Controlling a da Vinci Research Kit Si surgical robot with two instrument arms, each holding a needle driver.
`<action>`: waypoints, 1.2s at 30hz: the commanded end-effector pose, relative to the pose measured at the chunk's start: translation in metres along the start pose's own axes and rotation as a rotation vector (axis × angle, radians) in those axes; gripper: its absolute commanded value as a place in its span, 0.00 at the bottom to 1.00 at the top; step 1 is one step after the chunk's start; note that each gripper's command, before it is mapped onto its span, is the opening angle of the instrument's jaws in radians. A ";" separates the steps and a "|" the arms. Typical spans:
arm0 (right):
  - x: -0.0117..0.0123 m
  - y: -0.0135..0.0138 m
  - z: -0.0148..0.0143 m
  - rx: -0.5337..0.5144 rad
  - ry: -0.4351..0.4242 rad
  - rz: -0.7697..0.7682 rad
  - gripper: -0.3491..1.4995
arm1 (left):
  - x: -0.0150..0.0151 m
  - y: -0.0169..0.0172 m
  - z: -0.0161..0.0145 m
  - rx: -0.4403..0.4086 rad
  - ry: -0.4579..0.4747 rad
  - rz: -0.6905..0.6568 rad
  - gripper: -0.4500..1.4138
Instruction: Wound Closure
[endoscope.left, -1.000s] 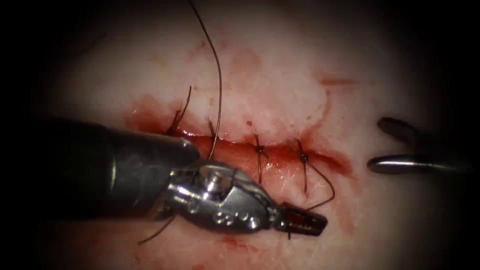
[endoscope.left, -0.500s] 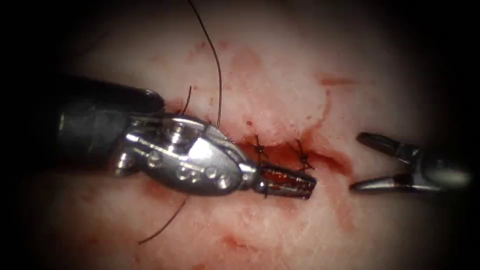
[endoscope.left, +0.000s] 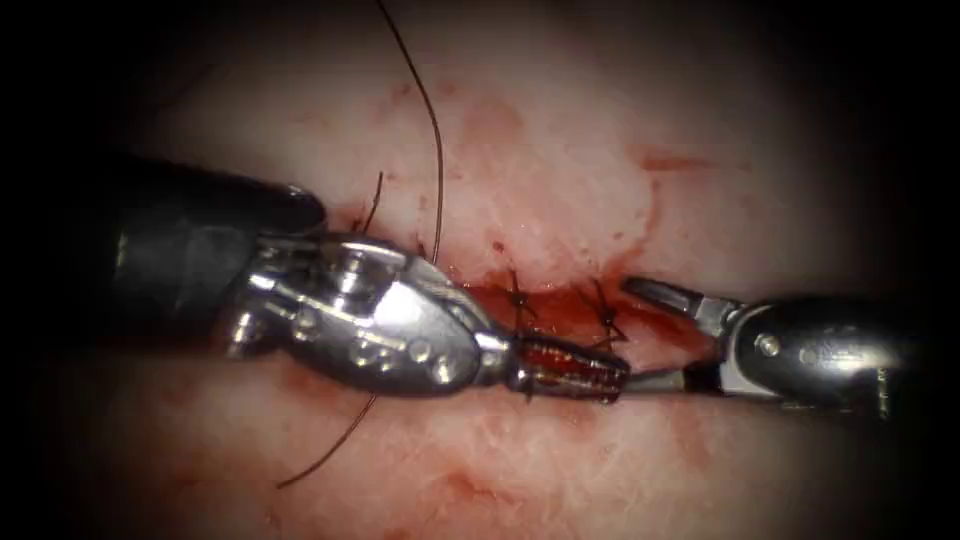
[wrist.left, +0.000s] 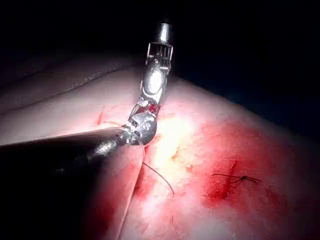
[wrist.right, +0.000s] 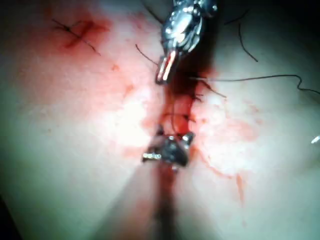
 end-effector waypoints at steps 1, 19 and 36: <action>-0.0005 -0.0002 0.0013 -0.002 0.000 -0.004 0.90 | -0.0003 0.0000 0.0007 -0.001 0.002 0.001 0.00; 0.0004 -0.0005 0.0044 -0.023 0.022 0.002 0.90 | 0.0001 0.0002 0.0009 -0.003 0.003 -0.001 0.00; 0.0011 -0.0011 0.0059 -0.039 0.029 0.004 0.88 | 0.0002 0.0003 0.0011 -0.005 0.006 -0.001 0.00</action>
